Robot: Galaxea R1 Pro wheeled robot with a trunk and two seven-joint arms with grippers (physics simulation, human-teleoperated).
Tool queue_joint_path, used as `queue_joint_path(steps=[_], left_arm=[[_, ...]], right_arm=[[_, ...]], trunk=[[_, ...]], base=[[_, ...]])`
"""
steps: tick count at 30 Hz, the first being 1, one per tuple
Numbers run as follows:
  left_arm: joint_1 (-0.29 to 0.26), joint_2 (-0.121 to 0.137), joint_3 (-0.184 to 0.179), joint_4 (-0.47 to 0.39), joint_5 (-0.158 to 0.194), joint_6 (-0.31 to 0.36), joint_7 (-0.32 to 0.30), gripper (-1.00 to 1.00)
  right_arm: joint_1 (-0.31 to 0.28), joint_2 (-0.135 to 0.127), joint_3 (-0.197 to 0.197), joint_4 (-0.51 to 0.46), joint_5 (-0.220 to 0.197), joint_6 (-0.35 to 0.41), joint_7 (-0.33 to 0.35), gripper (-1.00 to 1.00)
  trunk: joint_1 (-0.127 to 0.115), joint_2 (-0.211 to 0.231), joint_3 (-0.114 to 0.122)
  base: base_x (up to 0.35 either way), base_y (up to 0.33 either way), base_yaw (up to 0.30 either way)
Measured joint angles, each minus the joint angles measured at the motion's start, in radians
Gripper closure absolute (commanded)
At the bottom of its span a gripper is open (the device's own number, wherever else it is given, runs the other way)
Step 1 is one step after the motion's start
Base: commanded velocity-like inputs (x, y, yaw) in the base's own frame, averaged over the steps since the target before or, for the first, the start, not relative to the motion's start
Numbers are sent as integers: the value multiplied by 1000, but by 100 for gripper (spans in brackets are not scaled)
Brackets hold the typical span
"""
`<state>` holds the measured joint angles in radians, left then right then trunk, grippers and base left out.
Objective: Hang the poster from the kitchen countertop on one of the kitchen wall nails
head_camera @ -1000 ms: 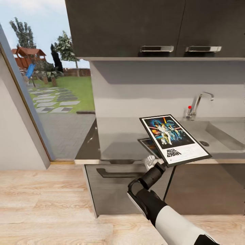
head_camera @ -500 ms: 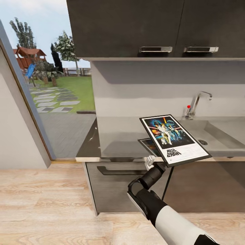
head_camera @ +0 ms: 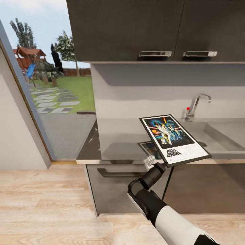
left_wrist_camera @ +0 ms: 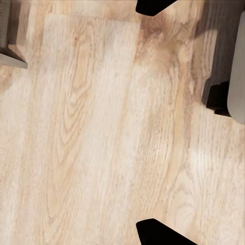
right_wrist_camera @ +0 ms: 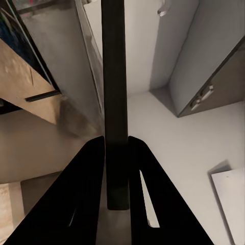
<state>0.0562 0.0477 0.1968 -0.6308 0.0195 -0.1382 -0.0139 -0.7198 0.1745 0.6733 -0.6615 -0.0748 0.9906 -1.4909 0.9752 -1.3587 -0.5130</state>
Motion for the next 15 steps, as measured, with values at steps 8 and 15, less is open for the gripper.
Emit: queue_joint_path(steps=[8,15], left_arm=[[0,0,0,0,0,0,0,-100],[0,0,0,0,0,0,0,-100]], right_arm=[[0,0,0,0,0,0,0,100],[0,0,0,-1,-1,0,0,100]], trunk=[[-31,56,25],[-58,105,47]], base=[[0,0,0],[0,0,0]])
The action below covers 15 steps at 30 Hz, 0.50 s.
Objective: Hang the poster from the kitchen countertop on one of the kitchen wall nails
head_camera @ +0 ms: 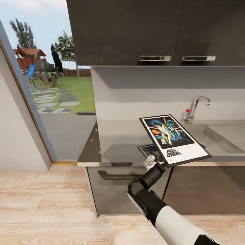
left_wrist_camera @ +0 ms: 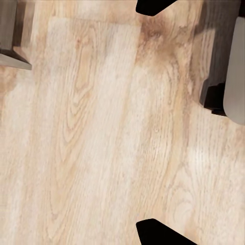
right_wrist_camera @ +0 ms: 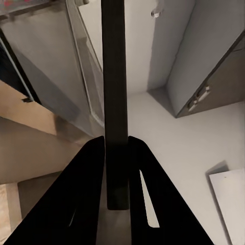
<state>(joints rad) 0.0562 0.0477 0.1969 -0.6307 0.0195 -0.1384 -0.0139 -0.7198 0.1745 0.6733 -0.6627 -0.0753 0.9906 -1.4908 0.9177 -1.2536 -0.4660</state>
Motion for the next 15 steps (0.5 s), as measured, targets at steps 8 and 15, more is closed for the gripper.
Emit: queue_joint_path(steps=[8,15], left_arm=[[0,0,0,0,0,0,0,-100],[0,0,0,0,0,0,0,-100]], right_arm=[[0,0,0,-6,0,-2,0,100],[1,0,0,-58,1,-3,0,100]], trunk=[[-31,56,25],[-58,105,47]], base=[[0,0,0],[0,0,0]])
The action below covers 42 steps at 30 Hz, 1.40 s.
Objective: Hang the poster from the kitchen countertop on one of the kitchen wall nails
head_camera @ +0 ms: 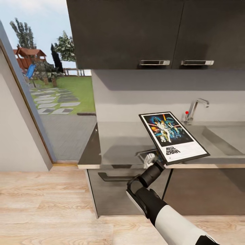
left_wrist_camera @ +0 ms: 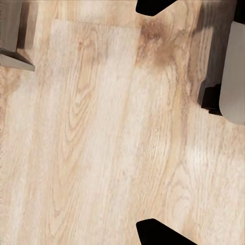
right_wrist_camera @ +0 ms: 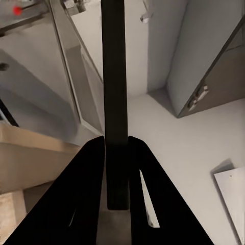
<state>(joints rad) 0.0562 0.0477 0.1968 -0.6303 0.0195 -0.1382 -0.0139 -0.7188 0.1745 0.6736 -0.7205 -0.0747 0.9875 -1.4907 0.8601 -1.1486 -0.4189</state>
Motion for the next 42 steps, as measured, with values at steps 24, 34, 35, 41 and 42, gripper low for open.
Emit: queue_joint_path(steps=[24,34,35,41,42], left_arm=[[0,0,0,0,0,-1,0,-100],[0,0,0,2,0,-23,0,-100],[0,0,1,3,0,-29,0,-100],[0,0,1,5,0,-39,0,-100],[0,0,1,5,0,-39,0,-100]], right_arm=[[11,0,0,-142,-2,-4,-73,100],[11,0,0,-144,-2,-9,-73,100],[11,0,1,-144,-2,-10,-73,100],[12,0,2,-145,-2,-36,-73,100],[13,0,2,-145,-3,-43,-73,100]], trunk=[[-65,119,53],[-65,120,53],[-65,120,53],[-65,120,53],[-65,120,53]], base=[[-1,0,0],[-244,0,0],[-325,0,0],[-333,0,0],[-337,0,0]])
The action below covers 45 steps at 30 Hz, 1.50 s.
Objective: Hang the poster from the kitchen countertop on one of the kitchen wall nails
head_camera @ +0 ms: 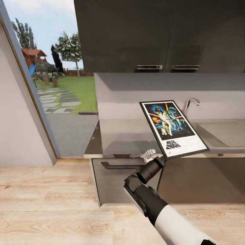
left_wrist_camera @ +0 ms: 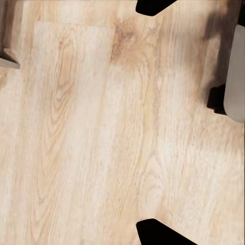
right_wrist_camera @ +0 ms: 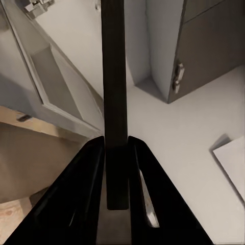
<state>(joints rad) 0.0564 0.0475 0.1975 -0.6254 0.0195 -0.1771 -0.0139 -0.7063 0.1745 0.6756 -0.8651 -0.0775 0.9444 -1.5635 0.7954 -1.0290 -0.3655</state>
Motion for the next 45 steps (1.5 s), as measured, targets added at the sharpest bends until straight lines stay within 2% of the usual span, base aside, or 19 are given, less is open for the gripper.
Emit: queue_joint_path(steps=[9,12,16,34,39,45], left_arm=[[0,0,0,1,0,-1,0,-100],[0,0,0,1,0,-1,0,-100],[0,0,0,1,0,-1,0,-100],[0,0,0,1,0,-1,0,-100],[0,0,0,1,0,-1,0,-100],[0,0,-1,1,0,-1,0,-100]], right_arm=[[0,0,5,0,0,-29,0,100],[1,0,33,0,0,-32,0,100],[1,0,49,0,0,-38,0,100],[6,0,57,-6,0,-76,0,100],[47,0,57,-93,0,-124,0,100],[156,-4,62,-308,0,-139,0,100]], trunk=[[0,0,0],[0,0,0],[0,0,0],[0,0,0],[0,0,0],[0,0,0]], base=[[-337,0,0],[-338,0,0],[-338,0,0],[-338,0,0],[-338,0,0],[-336,0,0]])
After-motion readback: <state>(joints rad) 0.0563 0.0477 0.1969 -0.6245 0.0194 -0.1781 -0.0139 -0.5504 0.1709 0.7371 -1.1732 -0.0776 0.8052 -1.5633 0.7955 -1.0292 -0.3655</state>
